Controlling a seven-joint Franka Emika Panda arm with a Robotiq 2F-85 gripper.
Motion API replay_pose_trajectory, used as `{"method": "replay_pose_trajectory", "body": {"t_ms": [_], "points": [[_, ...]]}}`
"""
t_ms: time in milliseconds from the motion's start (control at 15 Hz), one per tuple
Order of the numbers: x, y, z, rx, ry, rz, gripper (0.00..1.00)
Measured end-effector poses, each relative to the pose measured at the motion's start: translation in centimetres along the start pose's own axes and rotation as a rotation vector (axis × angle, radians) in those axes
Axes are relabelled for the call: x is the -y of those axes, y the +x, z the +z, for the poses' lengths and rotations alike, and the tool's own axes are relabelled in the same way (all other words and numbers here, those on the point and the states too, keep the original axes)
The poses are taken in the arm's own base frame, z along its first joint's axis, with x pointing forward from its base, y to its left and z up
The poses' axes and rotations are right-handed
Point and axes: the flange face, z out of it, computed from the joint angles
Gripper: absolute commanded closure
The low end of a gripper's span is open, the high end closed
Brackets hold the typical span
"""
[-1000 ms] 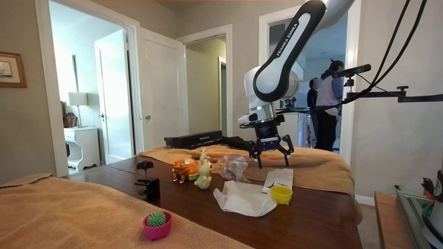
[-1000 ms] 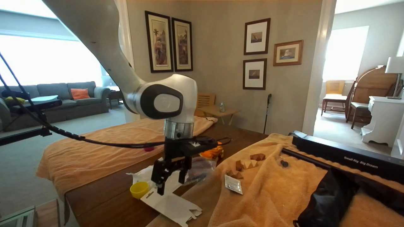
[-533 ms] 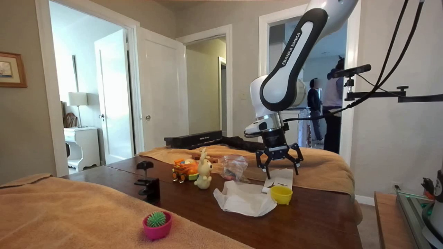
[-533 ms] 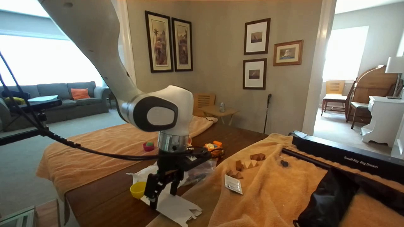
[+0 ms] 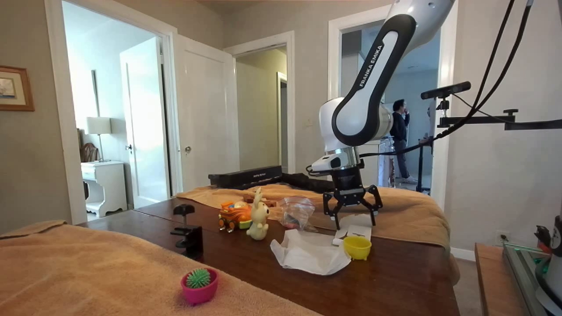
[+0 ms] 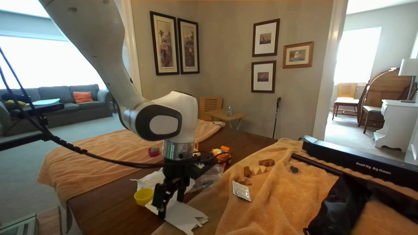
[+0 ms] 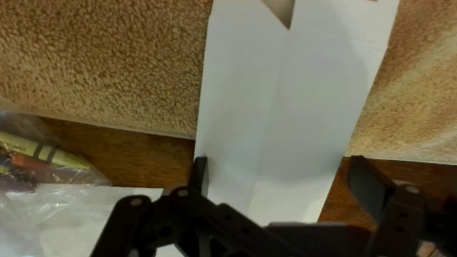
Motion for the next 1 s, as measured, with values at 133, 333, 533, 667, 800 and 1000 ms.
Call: {"method": "replay_pose_trajectory", "body": {"t_ms": [133,333,533,667,800,1000], "points": [[-0.2,0.3,-0.1,0.005,-0.013,-0.019,0.0],[-0.2,1.1,0.4,0.001,-0.008,-0.049,0.0],[0.1,1.7,0.8,-0.005,0.003,-0.061,0.0],[0.1,1.8,0.9,-0.006,0.005,-0.063,0.28],[0.1,1.8,0.9,-0.006,0.005,-0.064,0.42],[0.0,2.0,0.8,-0.004,0.003,-0.068,0.14]]}}
